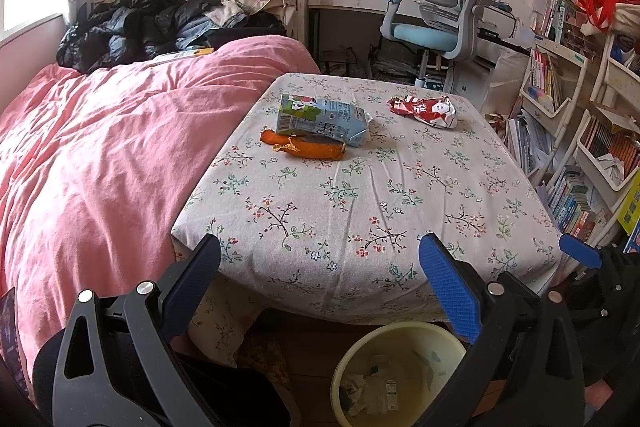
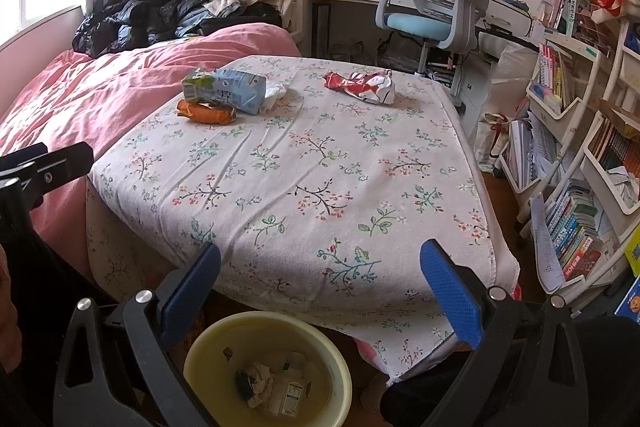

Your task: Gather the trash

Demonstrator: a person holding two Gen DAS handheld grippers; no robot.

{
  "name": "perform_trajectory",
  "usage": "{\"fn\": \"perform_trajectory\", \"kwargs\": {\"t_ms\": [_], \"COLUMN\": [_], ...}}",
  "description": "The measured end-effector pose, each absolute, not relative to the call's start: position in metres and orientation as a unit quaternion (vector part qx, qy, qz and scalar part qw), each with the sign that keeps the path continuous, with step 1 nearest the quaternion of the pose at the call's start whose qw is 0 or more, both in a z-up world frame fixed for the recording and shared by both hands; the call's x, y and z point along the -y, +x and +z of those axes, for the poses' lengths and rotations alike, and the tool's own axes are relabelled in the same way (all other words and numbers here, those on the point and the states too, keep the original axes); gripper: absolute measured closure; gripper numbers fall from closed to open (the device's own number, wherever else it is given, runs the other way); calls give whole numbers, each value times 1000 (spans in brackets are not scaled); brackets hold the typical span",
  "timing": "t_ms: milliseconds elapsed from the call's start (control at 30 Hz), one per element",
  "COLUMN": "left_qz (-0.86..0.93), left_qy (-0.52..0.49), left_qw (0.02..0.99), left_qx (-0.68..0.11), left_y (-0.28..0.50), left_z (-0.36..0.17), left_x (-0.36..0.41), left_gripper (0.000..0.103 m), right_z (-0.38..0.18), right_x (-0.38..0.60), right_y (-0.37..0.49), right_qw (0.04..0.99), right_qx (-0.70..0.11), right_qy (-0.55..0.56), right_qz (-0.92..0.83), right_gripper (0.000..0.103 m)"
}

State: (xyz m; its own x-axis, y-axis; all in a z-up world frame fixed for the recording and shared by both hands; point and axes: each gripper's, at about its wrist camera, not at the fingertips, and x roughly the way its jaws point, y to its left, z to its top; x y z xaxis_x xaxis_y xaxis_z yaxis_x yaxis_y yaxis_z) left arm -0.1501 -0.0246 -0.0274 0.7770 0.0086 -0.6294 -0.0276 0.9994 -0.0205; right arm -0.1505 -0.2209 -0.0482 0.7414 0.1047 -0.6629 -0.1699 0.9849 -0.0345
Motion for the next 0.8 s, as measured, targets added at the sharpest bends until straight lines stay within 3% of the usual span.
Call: {"fn": "perform_trajectory", "kwargs": {"t_ms": [800], "left_qz": [10], "left_qy": [-18], "left_qw": [942], "left_qx": [-335], "left_y": [-150], "left_z": [-29], "left_x": [24], "left_gripper": [7], "right_z": [-50], "right_x": [220], "right_y": [-149], "right_qw": [931], "right_qx": [-354], "right_qy": [-50], "right_qz": [76], "right_gripper": [7]}}
